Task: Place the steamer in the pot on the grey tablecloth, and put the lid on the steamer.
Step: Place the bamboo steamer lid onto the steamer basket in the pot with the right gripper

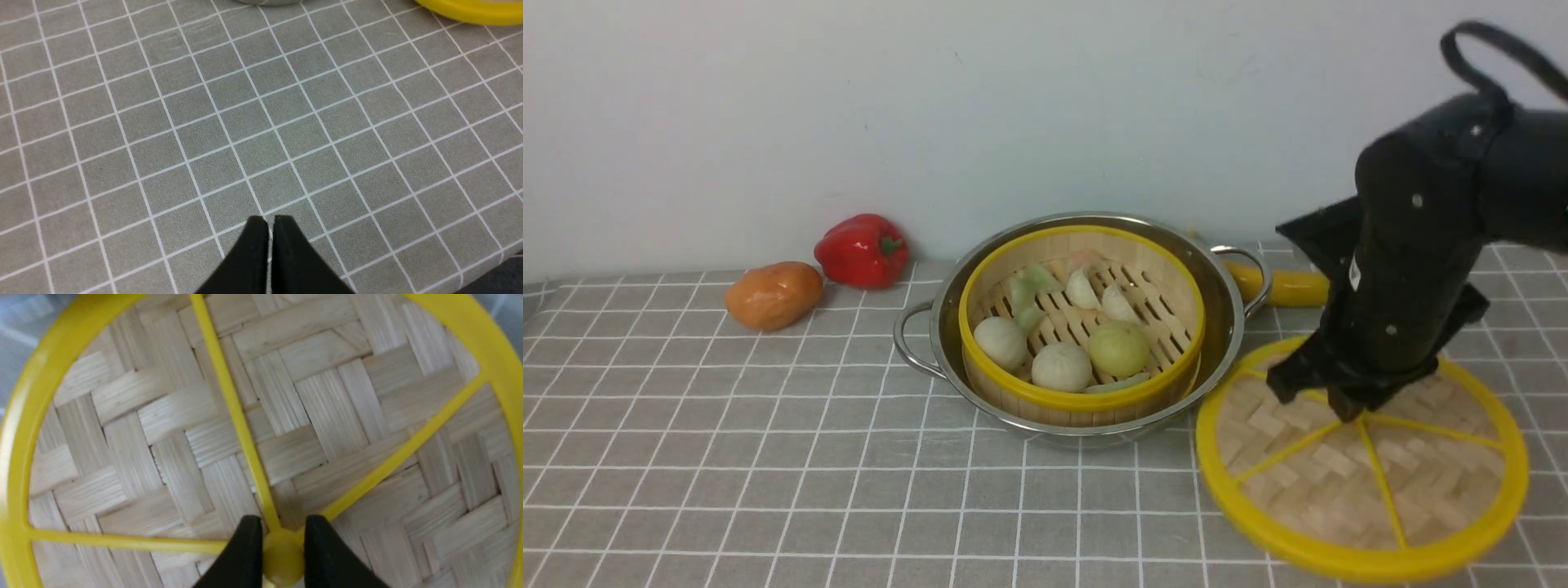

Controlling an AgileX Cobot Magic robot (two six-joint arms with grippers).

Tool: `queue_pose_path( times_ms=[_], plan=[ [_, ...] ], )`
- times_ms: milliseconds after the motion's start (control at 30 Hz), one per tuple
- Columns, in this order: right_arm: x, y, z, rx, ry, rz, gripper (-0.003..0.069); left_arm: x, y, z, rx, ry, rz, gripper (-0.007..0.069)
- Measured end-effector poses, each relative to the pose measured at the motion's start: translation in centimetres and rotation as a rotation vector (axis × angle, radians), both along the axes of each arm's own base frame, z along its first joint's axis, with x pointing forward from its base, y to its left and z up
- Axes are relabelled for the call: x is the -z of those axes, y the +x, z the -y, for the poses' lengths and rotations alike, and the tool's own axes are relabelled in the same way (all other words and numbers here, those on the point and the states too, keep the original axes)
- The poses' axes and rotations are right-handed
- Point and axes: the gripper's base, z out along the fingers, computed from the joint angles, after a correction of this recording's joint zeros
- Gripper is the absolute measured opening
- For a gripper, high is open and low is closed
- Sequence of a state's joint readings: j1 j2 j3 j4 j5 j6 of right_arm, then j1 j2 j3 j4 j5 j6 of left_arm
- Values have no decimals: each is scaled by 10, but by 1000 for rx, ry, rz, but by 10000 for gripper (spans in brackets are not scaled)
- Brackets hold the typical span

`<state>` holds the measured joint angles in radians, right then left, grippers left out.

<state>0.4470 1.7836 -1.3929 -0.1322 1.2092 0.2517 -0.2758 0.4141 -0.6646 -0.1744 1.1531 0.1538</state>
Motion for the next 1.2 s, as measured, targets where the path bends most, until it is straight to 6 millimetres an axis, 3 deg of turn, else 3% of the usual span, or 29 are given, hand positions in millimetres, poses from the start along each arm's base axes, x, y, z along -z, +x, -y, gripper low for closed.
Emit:
queue_pose_path(
  times_ms=[133,300,467,700,900,1067,1200],
  plan=[
    [-62,20,-16,-49,137,159,141,0,0,0,0,-1,0,12],
    [-94,43,-36,-89,265,259,141,0,0,0,1,0,0,12],
    [-87,61,-46,-94,280,261,141,0,0,0,5,3,3,12],
    [-75,65,-54,-129,264,235,141,-2,2,0,5,-1,36,12],
    [-53,69,-88,-254,267,279,141,-4,4,1,1,-8,57,12],
    [-56,66,-114,-333,295,399,141,-4,4,1,2,-8,58,12],
    [-59,68,-119,-348,303,456,141,-4,4,1,2,-8,58,12]
  ],
)
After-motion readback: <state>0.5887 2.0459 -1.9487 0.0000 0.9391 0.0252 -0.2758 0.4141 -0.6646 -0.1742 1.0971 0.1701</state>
